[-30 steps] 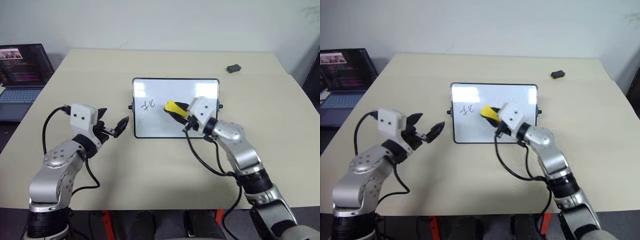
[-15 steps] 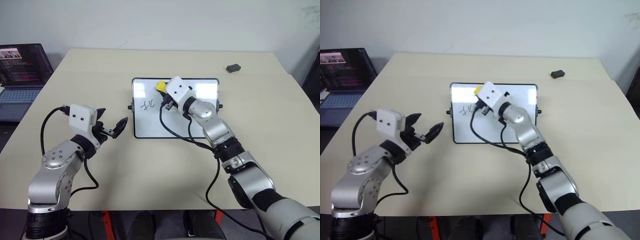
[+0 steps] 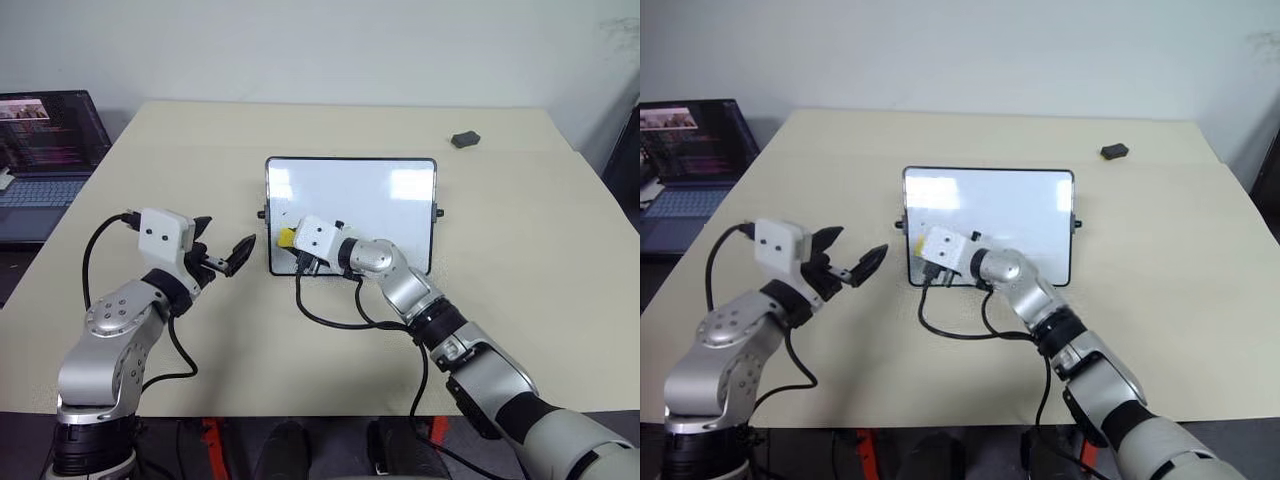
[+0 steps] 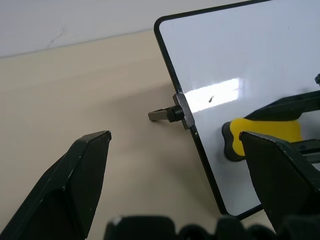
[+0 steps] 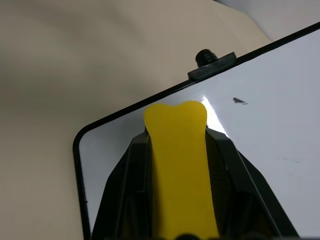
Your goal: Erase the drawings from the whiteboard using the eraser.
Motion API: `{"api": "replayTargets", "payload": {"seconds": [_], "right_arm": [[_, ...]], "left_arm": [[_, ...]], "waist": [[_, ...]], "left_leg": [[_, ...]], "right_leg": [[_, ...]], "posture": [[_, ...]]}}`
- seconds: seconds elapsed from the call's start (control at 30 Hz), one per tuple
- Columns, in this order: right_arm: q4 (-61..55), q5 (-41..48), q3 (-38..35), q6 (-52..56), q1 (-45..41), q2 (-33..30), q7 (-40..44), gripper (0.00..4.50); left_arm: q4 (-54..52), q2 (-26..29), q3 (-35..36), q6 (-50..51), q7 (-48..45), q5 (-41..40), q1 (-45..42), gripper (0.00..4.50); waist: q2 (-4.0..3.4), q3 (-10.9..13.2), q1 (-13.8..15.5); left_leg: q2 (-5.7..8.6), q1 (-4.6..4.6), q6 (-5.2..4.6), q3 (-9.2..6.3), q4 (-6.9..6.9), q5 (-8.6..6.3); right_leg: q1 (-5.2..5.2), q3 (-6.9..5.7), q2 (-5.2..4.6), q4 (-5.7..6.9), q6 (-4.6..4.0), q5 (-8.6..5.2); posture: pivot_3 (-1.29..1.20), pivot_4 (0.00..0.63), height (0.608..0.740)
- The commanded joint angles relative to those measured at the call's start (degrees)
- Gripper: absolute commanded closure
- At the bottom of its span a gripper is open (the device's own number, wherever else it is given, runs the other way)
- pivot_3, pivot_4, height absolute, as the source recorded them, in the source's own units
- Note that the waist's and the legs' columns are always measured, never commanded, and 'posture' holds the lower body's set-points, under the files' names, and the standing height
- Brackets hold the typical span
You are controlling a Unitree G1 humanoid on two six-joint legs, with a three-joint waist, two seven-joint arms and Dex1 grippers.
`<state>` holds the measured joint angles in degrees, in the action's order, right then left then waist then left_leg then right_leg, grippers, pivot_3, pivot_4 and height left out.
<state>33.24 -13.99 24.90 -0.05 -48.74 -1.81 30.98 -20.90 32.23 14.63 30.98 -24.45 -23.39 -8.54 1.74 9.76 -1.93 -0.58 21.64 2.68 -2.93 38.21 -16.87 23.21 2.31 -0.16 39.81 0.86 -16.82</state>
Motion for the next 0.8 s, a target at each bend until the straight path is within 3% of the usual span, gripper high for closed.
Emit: {"api": "replayTargets", "payload": {"seconds": [0.03,0.2,0.4,0.63,0.8], "right_arm": [[-2.4,1.7,-3.9,-4.2,-2.2,0.1,-2.9,3.41],[-0.7,2.1,-8.4,-6.1,-7.9,1.3,-9.4,3.41],[6.7,0.8,-8.8,-7.7,-12.1,2.5,-14.1,3.41],[16.8,0.9,-8.1,-7.1,-12.9,6.6,-14.2,3.41],[16.6,-1.1,-4.2,-3.8,-9.9,5.9,-6.9,3.41]], "left_arm": [[-0.6,0.1,0.6,-1.2,-0.1,0.4,-0.7,0.00],[-0.6,-0.1,0.3,-1.3,0.0,0.3,-0.7,0.00],[-1.1,-0.4,0.0,-1.1,0.2,0.2,-0.9,0.00],[-2.1,-1.2,-0.5,-0.7,0.0,-0.4,-0.3,0.00],[-2.1,-1.1,-0.5,-0.6,-0.2,-0.7,-0.6,0.00]], "waist": [[0.00,0.0,0.0],[-0.01,0.0,-0.1],[0.00,0.0,-0.2],[0.00,0.0,-0.3],[0.02,0.0,-0.5]], "left_leg": [[0.00,0.00,0.03,-0.02,0.02,0.02],[0.00,0.04,0.08,-0.02,0.03,0.05],[-0.02,0.08,0.09,0.01,-0.09,0.05],[-0.03,0.15,0.08,0.03,-0.10,0.05],[-0.02,0.11,0.09,0.02,-0.08,0.05]], "right_leg": [[0.01,-0.02,0.00,0.06,0.00,0.00],[0.08,-0.01,0.01,0.09,0.00,0.00],[0.12,-0.01,0.01,-0.04,-0.01,-0.01],[0.15,0.00,0.01,-0.13,-0.01,-0.01],[0.15,0.01,0.01,-0.04,-0.01,-0.01]], "posture": [[0.00,0.150,0.740],[0.00,0.150,0.740],[0.00,0.150,0.740],[0.00,0.150,0.740],[0.00,0.150,0.740]]}}
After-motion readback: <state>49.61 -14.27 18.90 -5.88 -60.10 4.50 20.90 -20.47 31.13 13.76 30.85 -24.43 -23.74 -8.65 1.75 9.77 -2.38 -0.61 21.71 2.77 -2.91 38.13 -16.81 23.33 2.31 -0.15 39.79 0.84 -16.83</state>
